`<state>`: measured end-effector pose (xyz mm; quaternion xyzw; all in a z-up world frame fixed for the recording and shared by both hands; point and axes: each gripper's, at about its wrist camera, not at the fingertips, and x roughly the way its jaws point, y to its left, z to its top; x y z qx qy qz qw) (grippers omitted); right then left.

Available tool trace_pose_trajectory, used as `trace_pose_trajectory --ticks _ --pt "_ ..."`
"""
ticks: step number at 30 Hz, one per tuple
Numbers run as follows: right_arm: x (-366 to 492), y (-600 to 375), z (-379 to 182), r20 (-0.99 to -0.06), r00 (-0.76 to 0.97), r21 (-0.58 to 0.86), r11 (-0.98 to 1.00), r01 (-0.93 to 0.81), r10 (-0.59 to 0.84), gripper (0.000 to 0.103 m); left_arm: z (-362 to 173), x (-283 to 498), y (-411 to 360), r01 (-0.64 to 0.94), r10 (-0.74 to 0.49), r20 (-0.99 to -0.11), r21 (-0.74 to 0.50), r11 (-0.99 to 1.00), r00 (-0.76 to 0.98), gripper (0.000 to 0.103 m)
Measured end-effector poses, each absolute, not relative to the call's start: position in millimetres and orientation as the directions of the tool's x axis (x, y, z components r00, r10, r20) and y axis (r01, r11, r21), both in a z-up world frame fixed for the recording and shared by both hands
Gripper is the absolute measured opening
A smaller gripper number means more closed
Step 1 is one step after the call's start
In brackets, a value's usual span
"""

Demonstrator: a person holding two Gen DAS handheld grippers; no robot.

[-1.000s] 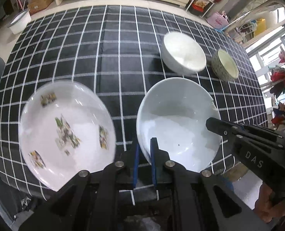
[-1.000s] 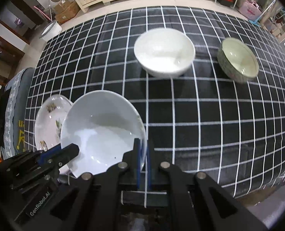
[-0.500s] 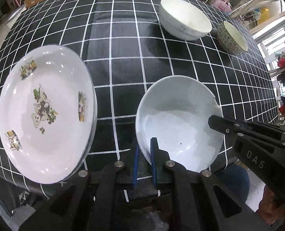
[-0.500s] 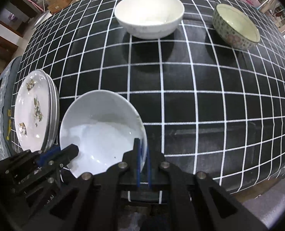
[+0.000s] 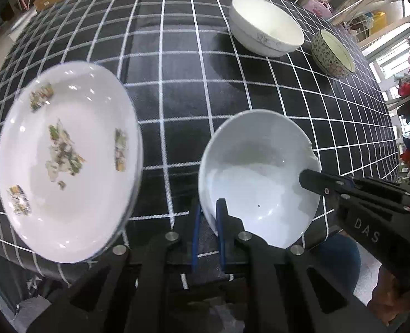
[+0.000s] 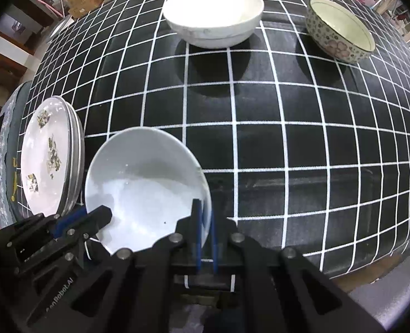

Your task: Organize plates and bowls

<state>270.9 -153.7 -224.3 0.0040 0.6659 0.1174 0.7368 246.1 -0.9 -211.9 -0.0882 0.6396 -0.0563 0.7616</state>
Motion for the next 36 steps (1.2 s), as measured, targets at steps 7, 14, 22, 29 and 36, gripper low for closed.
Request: trace_pose_trajectory --ticks 7,14,22,29,36 --pt "270.8 -156.2 -209.0 -0.98 0.098 0.152 0.971 -0.184 0.172 0.009 -186.0 246.1 4.7 0.001 -0.141 -0.966 -0.144 0.99 0.219 0.011" --pt "286.8 -166.4 -177.8 -0.973 0.176 0.112 0.975 -0.194 0.147 0.01 -159.5 258.9 20.0 -0.022 -0.21 -0.944 -0.223 0.975 0.256 0.011" --pt "333.5 -182.6 -162.4 -0.958 0.19 0.187 0.972 -0.145 0.213 0.01 -133.1 309.8 11.8 0.013 -0.287 -0.918 -0.295 0.955 0.275 0.011" --pt "384.7 -192.0 -158.6 -0.955 0.212 0.183 0.974 -0.131 0.208 0.01 -136.1 361.9 -3.2 0.036 -0.278 -0.919 -0.279 0.959 0.278 0.011" --pt "426.7 -196.1 -167.6 -0.949 0.204 0.227 0.97 -0.092 0.241 0.01 -156.5 410.3 -8.7 0.018 -0.315 -0.915 -0.321 0.947 0.254 0.011"
